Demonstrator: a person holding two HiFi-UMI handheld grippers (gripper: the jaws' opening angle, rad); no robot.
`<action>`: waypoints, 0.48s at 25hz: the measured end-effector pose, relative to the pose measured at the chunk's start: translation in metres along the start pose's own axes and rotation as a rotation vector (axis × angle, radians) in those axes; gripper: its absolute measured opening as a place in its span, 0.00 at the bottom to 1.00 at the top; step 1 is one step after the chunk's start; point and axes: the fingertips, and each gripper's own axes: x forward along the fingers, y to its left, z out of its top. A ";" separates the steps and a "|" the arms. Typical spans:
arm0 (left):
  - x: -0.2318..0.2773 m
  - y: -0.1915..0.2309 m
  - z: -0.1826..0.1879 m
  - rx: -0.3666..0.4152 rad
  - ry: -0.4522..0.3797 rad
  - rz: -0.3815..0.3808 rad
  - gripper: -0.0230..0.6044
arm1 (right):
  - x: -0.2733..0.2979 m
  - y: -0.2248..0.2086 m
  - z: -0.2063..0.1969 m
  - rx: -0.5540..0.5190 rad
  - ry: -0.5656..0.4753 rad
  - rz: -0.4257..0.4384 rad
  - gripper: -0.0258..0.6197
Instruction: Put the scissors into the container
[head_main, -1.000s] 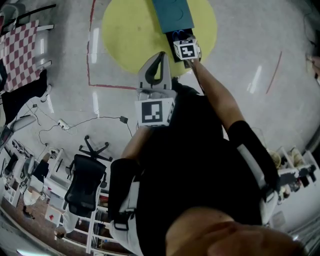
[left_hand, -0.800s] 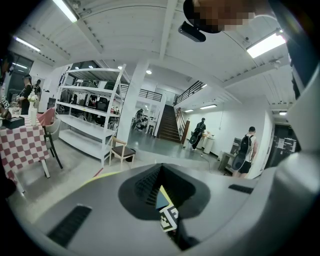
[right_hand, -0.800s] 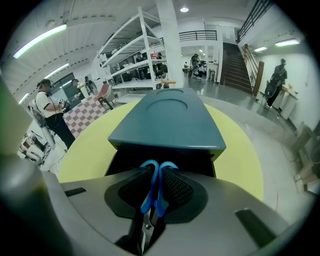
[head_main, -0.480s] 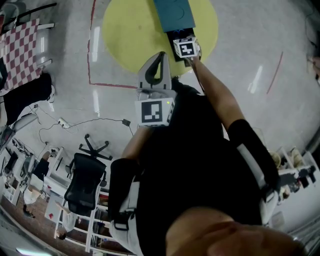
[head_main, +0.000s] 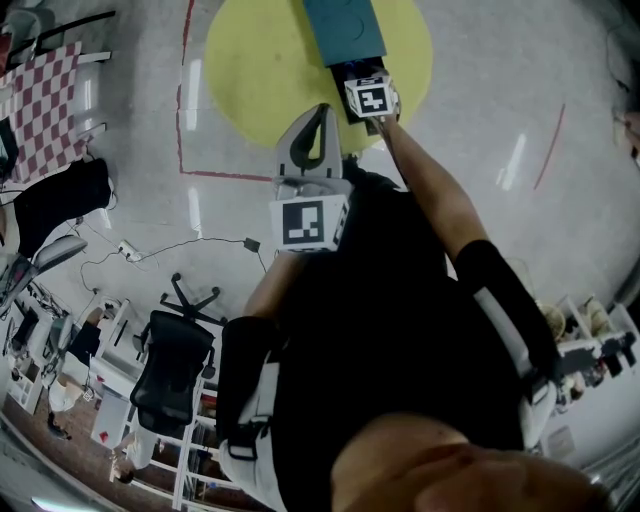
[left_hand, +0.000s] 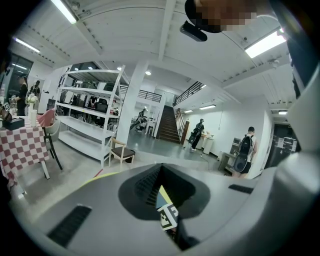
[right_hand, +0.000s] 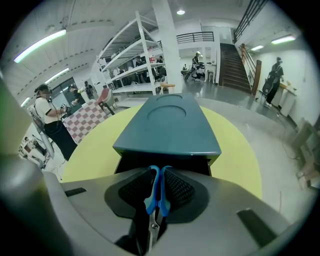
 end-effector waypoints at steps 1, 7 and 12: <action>0.000 0.000 -0.001 0.004 -0.003 -0.002 0.03 | -0.001 0.001 0.002 -0.001 -0.005 -0.003 0.15; 0.000 -0.011 0.008 0.029 -0.029 -0.018 0.03 | -0.018 -0.006 0.016 0.007 -0.048 -0.018 0.15; -0.014 -0.036 0.011 0.036 -0.040 -0.029 0.03 | -0.047 -0.009 0.015 0.026 -0.083 0.000 0.15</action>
